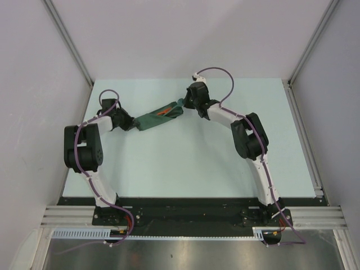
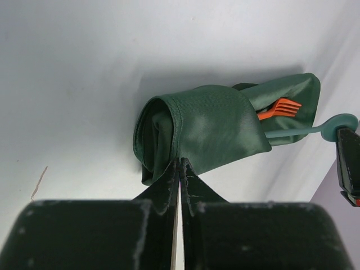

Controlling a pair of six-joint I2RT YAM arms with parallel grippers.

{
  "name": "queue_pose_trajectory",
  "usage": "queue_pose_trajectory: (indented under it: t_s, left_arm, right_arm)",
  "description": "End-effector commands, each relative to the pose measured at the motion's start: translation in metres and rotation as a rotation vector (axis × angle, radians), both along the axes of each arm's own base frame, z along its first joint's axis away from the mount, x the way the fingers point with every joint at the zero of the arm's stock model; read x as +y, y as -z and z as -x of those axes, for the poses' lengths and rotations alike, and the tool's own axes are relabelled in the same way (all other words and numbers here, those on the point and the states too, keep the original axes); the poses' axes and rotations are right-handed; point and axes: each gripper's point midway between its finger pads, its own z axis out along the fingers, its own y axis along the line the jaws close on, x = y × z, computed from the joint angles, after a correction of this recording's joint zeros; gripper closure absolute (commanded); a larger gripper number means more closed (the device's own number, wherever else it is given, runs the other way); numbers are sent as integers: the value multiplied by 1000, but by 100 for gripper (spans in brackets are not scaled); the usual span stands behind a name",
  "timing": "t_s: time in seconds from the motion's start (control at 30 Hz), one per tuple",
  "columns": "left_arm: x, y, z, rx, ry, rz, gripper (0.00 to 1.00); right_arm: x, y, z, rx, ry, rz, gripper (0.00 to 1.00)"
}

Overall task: Fold the napkin into a case and place the utensils inside
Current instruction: Insert the spoon into the center of the board.

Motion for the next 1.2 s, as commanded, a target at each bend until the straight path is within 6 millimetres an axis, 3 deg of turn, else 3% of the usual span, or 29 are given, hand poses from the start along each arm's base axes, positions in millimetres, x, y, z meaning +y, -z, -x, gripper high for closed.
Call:
queue_pose_trajectory:
  t_s: [0.0, 0.33, 0.6, 1.17]
  left_arm:
    - [5, -8, -11, -44, -15, -11, 97]
    - [5, 1, -7, -26, -17, -7, 97]
    - [5, 1, -7, -26, -20, -9, 97]
    - [3, 1, -6, -26, -19, 0, 98]
  right_arm:
    - [19, -21, 0, -17, 12, -54, 100]
    - [36, -9, 10, 52, 3, -108, 100]
    - [46, 15, 15, 132, 2, -165, 100]
    - [68, 22, 30, 180, -27, -214, 100]
